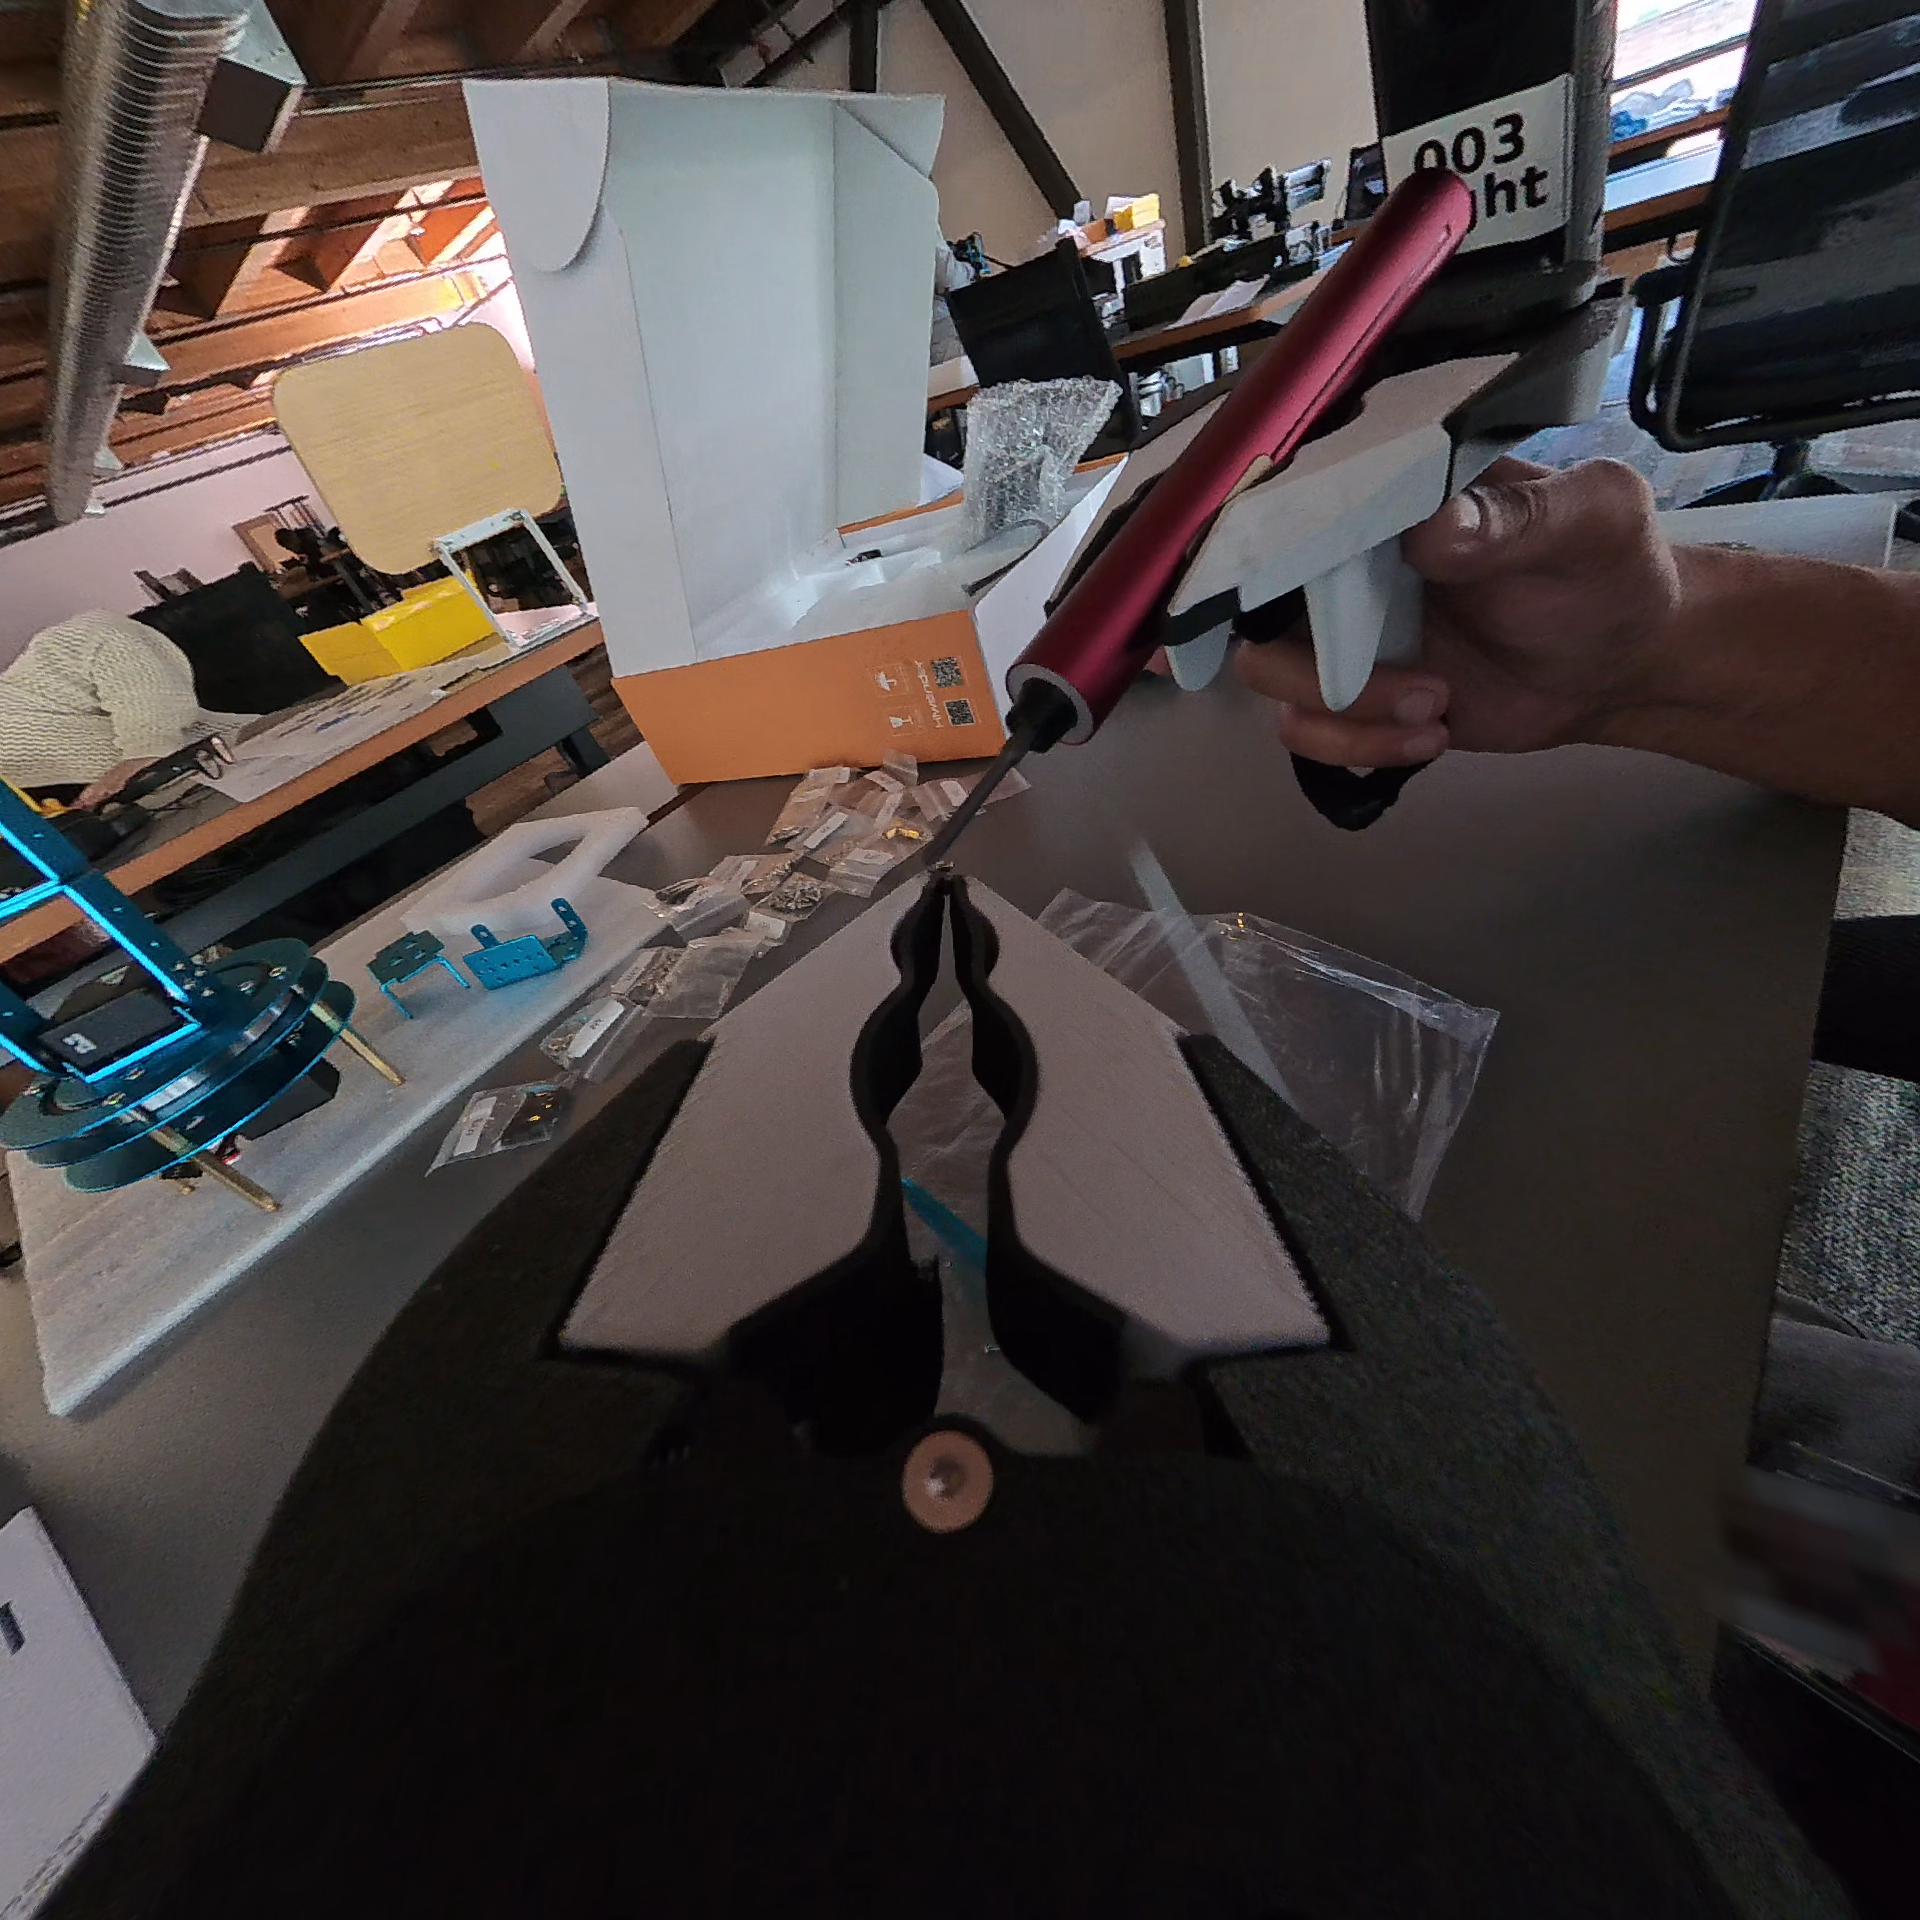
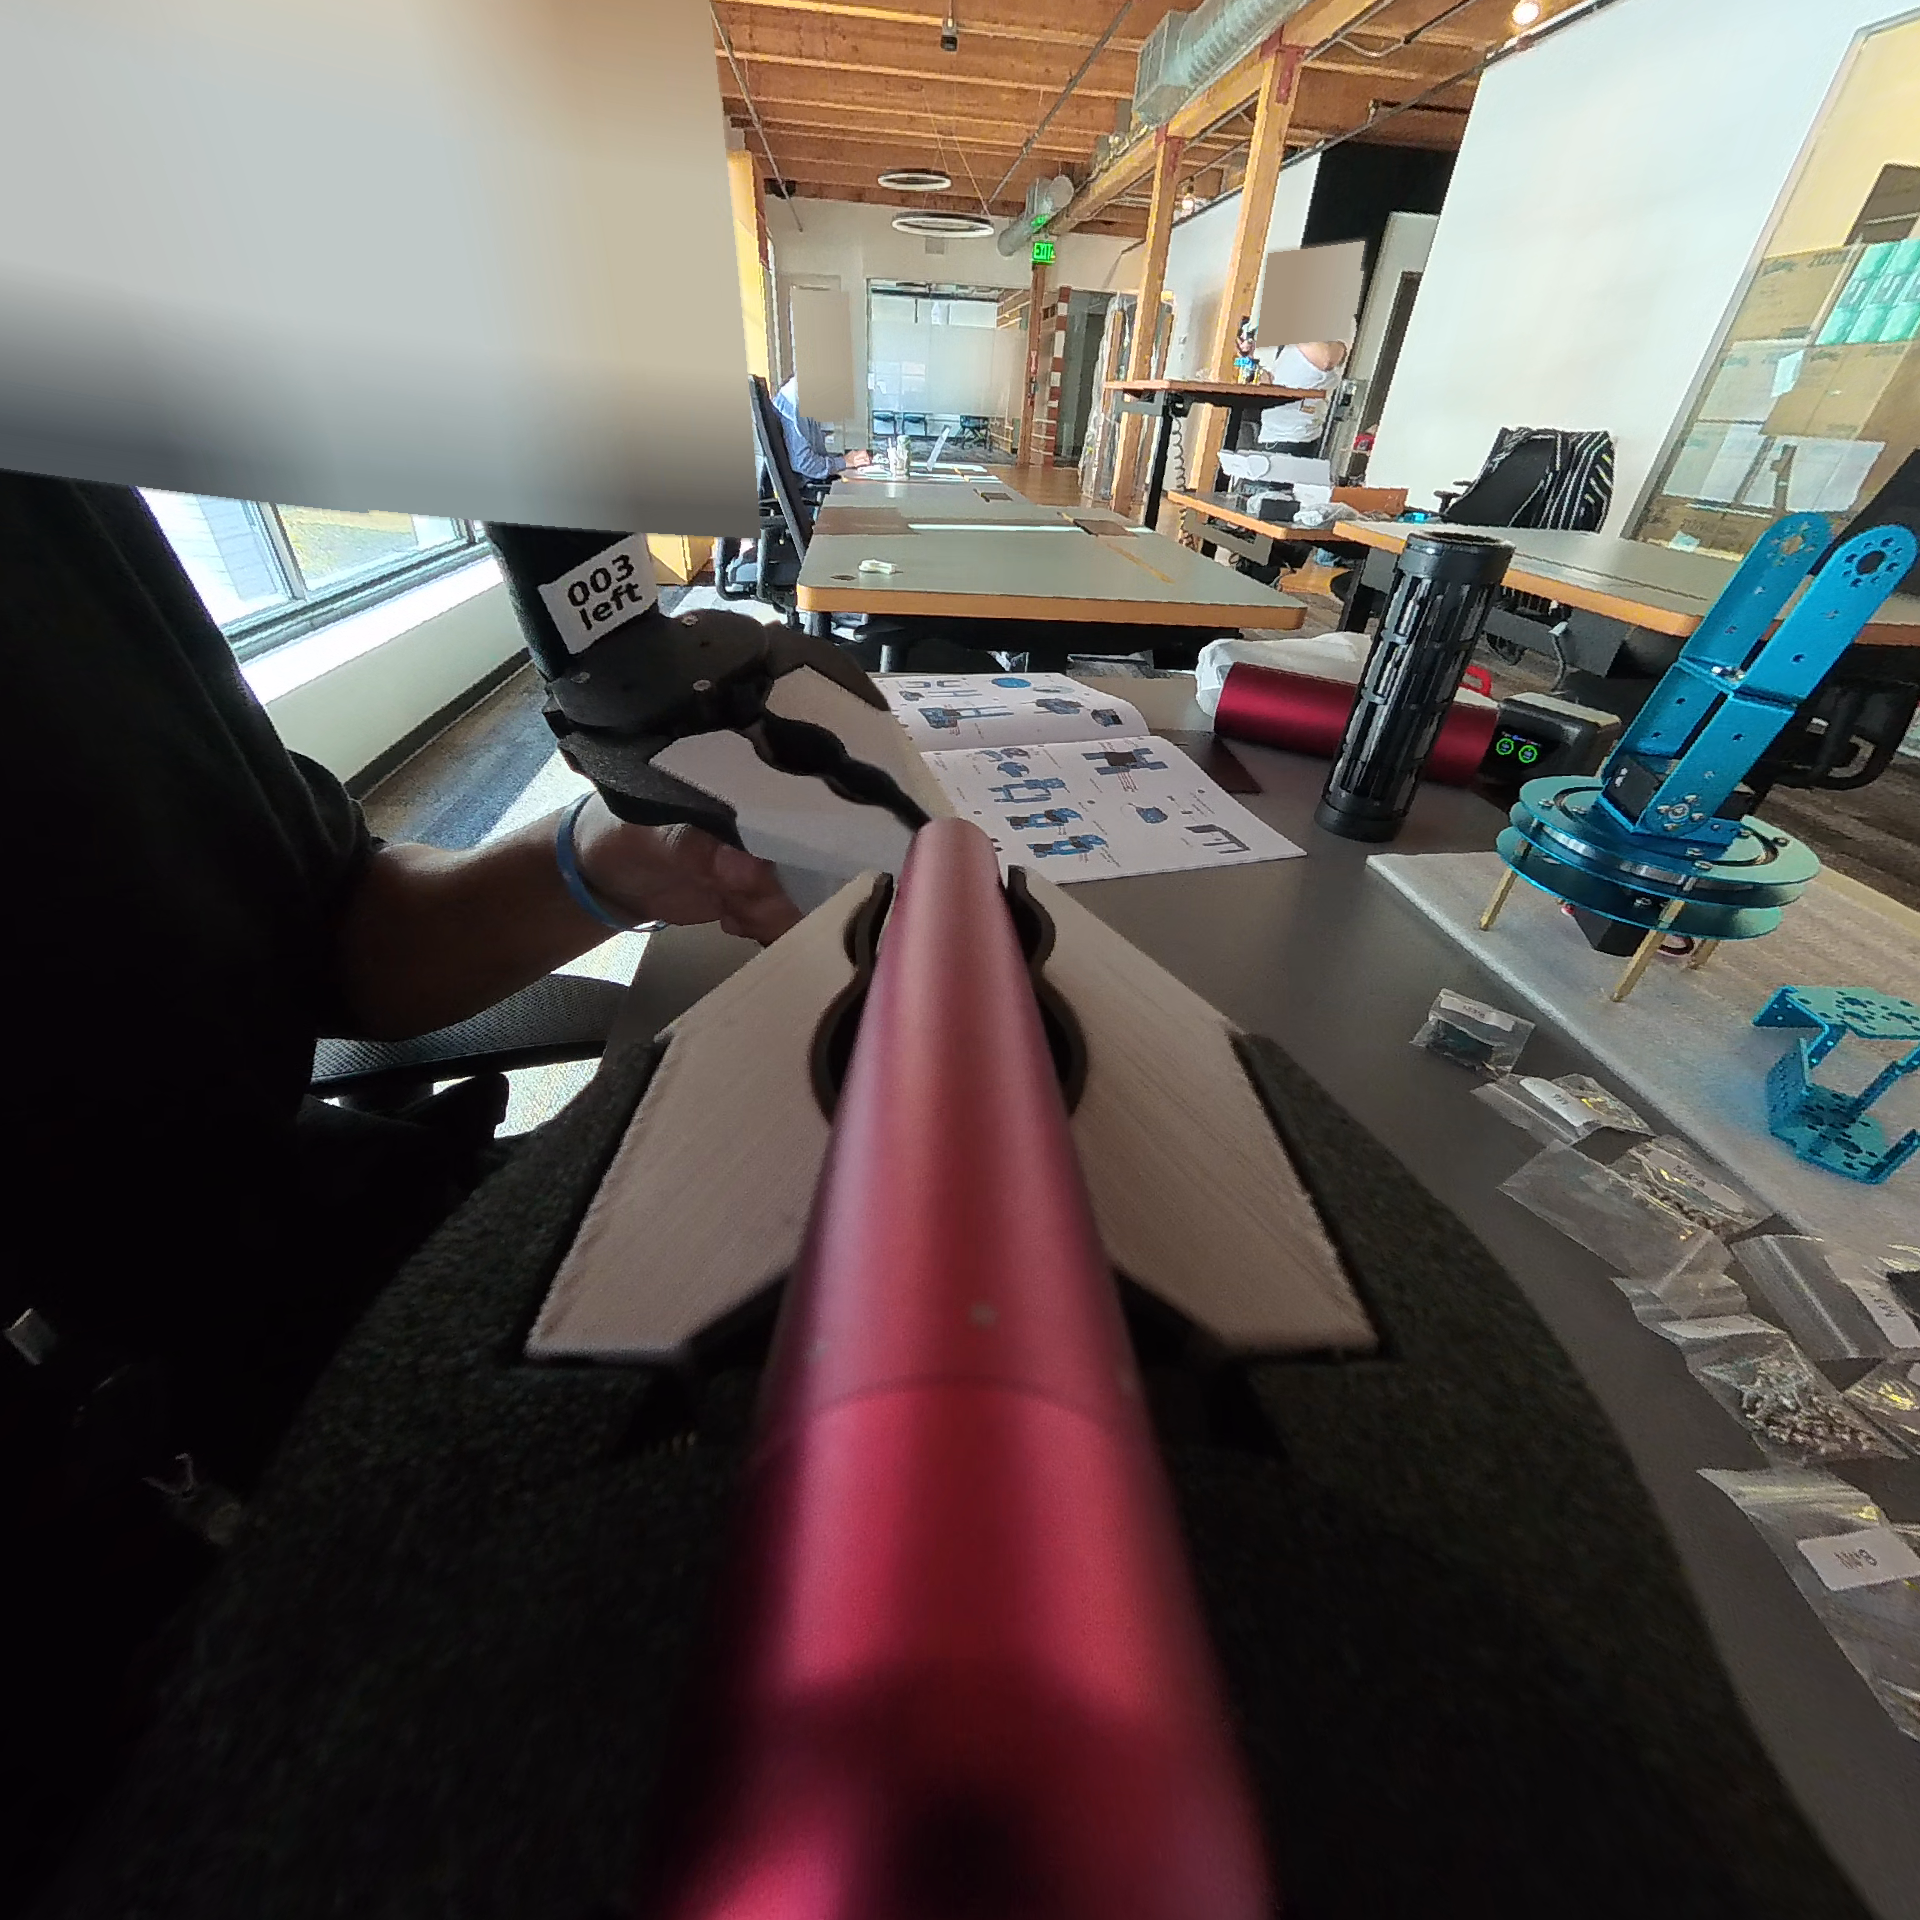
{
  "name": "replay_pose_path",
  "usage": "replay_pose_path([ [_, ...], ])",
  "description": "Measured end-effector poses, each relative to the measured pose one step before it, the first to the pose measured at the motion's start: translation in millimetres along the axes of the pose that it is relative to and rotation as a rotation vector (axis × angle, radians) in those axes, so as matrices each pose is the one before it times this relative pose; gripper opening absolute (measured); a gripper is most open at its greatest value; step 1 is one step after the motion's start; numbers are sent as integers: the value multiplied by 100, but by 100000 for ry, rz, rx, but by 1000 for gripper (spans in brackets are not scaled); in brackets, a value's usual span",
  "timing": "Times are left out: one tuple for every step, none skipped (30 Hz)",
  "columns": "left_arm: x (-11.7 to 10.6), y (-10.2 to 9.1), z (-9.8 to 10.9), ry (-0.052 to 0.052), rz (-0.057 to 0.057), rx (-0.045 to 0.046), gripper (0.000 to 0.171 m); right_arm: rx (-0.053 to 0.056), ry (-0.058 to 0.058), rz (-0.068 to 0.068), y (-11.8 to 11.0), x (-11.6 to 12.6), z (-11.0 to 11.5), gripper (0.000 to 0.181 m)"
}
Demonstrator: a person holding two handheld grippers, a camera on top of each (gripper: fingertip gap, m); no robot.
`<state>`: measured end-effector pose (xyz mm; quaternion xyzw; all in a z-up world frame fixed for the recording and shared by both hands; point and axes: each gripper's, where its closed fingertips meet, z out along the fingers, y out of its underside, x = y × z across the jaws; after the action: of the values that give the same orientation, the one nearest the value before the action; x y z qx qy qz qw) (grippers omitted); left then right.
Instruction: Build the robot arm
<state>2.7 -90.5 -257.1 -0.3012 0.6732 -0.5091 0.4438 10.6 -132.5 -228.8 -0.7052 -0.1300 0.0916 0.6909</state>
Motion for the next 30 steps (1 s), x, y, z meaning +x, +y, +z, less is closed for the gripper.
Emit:
replay_pose_path([
  [-67, 41, -32, -419, 1202, -153, 0, -201, 88, -120, 28, 11, -11, 23],
  [-29, 125, -25, -67, 1744, -701, 0, 402, -242, 32, -75, -47, -42, 21],
  [-162, 149, -23, -1007, 2264, -686, 0, 496, -275, 317, -95, -21, -73, 21],
  [-210, 138, -34, -1451, 2634, -414, 0, 117, 436, -11, -33, 91, -65, 23],
  [-100, 145, -40, -714, 2562, -487, 0, -473, 732, -347, 66, 120, -53, 21],
  [-36, 159, -19, -364, 2276, -785, 0, -863, 139, -168, 140, 30, -29, 21],
  [-69, 125, -26, -724, 2335, -707, 0, -624, -345, 24, 115, -55, 11, 21],
  [-75, 85, -46, -847, 2636, -546, 0, -544, -518, 83, 112, -84, 48, 21],
  [-8, 98, -35, -435, 2625, -732, 0, -572, -464, -56, 114, -92, 65, 21],
  [12, 88, -33, -208, 2143, -767, 0, -450, -204, -222, 85, -62, 80, 21],
  [28, 37, -29, -13, 1633, -466, 0, -398, 104, -293, 68, -7, 71, 21],
  [79, -5, -26, 292, 1168, -132, 0, -273, 8, -249, 41, -20, 57, 21],
  [107, -42, -30, 441, 742, 78, 0, -361, -215, -2, 65, -37, 52, 21],
  [134, -63, -16, 617, 464, 205, 0, -367, -75, 42, 67, 1, 54, 21],
  [149, -53, -26, 646, 333, 222, 0, -241, 54, -122, 39, -10, 34, 21],
  [63, -48, -30, 180, 316, 106, 0, -254, -196, -94, 51, -34, 40, 21],
  [27, 8, -24, -7, 272, -171, 0, -212, -154, -31, 45, -36, 34, 21],
  [37, 35, -13, 64, 235, -291, 0, -99, 35, -78, 30, -10, 32, 21],
  [17, 16, -4, -30, 231, -119, 0, -400, -74, 99, 73, 1, 30, 21],
  [37, 18, -10, 57, 138, -40, 0, -552, -172, 161, 103, -15, 30, 21],
  [45, 39, -11, 171, 192, -187, 0, 140, 200, -462, -35, -21, 15, 21],
  [-21, 75, -8, -236, 540, -360, 0, 276, 311, -780, -54, -15, -7, 23],
  [-55, 129, -2, -361, 592, -631, 0, 10, -320, 30, -13, -52, 12, 21],
  [-29, 144, 6, 1, 212, -679, 0, -110, -388, 572, 19, -25, 11, 23],
  [5, 66, -10, 244, -41, -236, 0, -94, 241, 153, 24, 60, 13, 21],
  [76, 19, -9, 475, -33, 18, 0, -252, 329, -235, 42, 49, 8, 21],
  [128, -7, 8, 618, 148, -42, 0, -154, -176, -95, 38, -29, 26, 21],
  [138, 7, 21, 495, 425, -135, 0, -144, -317, 213, 37, -48, 29, 21],
  [136, 13, 25, 358, 466, -202, 0, -490, -427, 248, 111, -61, 58, 21],
  [154, 16, 43, 399, 279, -260, 0, -533, -417, 112, 123, -75, 75, 21],
])
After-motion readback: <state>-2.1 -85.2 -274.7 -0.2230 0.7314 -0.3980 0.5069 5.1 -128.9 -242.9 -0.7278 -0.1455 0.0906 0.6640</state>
